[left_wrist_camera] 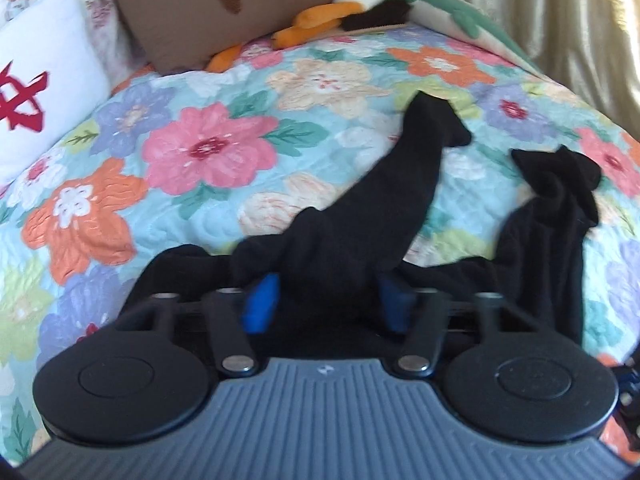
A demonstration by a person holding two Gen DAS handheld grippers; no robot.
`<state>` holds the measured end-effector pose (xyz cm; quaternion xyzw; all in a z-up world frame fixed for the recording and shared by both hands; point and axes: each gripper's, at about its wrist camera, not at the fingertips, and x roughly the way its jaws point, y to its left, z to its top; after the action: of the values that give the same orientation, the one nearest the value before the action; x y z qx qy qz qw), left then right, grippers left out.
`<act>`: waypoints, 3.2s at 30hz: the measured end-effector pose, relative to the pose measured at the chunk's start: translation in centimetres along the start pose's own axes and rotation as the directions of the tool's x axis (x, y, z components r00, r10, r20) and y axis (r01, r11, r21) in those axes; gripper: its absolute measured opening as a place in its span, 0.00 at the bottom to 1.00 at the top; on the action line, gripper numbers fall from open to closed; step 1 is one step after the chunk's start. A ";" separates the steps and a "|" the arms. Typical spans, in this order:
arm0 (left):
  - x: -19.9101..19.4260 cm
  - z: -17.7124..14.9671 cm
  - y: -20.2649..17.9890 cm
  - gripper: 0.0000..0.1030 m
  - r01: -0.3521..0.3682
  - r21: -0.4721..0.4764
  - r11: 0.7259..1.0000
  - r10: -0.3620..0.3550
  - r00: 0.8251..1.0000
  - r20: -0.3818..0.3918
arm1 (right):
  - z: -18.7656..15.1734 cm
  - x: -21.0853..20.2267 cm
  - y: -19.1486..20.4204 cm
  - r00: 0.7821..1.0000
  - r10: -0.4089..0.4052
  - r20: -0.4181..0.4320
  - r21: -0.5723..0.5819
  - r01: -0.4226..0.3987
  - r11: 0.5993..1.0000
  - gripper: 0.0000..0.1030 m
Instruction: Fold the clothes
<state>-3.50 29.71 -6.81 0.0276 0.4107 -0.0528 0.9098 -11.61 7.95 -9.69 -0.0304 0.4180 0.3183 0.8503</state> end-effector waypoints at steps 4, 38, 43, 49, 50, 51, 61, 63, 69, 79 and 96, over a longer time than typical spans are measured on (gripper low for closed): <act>-0.7 0.4 1.3 0.06 -0.039 -0.076 0.996 0.042 0.998 0.044 | -0.2 0.0 -0.8 0.999 -0.044 -0.024 0.036 0.045 0.998 0.05; -6.6 -0.1 9.7 0.04 -0.299 -0.343 0.890 0.386 0.896 0.220 | 6.7 1.6 -0.5 0.989 -0.110 0.102 -0.014 0.112 0.994 0.08; -7.5 -1.4 12.9 0.04 -0.411 -0.422 0.808 0.504 0.853 0.134 | 7.8 0.1 -0.9 0.982 -0.125 0.140 -0.012 0.128 0.992 0.08; -9.5 -3.1 16.6 0.04 -0.451 -0.543 0.708 0.582 0.808 0.087 | 8.7 -1.6 -0.5 0.968 -0.171 0.182 -0.061 0.185 0.981 0.08; -9.9 -3.3 16.9 0.04 -0.474 -0.546 0.690 0.609 0.789 0.084 | 8.8 -1.9 -0.4 0.966 -0.178 0.189 -0.068 0.194 0.979 0.08; -10.3 -3.4 17.3 0.04 -0.484 -0.559 0.674 0.626 0.775 0.083 | 8.9 -2.1 -0.3 0.964 -0.183 0.195 -0.072 0.200 0.977 0.07; -12.3 -6.2 20.3 0.04 -0.542 -0.647 0.537 0.667 0.742 -0.069 | 9.4 -4.5 -0.7 0.958 -0.208 0.199 -0.043 0.220 0.975 0.07; -12.6 -7.0 20.7 0.04 -0.569 -0.649 0.505 0.678 0.727 -0.109 | 8.8 -4.8 -0.7 0.963 -0.193 0.187 -0.034 0.203 0.979 0.07; -13.5 -7.9 21.9 0.05 -0.613 -0.653 0.444 0.714 0.682 -0.156 | 6.3 -2.6 -1.2 0.977 -0.190 0.092 -0.037 0.194 0.980 0.08; -11.4 -8.3 22.2 0.10 -0.573 -0.648 0.502 0.598 0.771 -0.218 | 4.6 0.8 -0.9 0.991 -0.060 -0.116 0.014 0.062 0.998 0.16; -6.0 -4.0 14.1 0.65 -0.130 -0.512 0.849 0.162 0.987 0.018 | 12.1 4.6 -1.0 0.984 0.156 0.088 0.293 -0.175 0.940 0.55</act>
<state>-8.78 44.52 -4.83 -0.1839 0.3792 0.1260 0.8981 -0.63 13.38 -5.37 0.1441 0.4351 0.3225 0.8282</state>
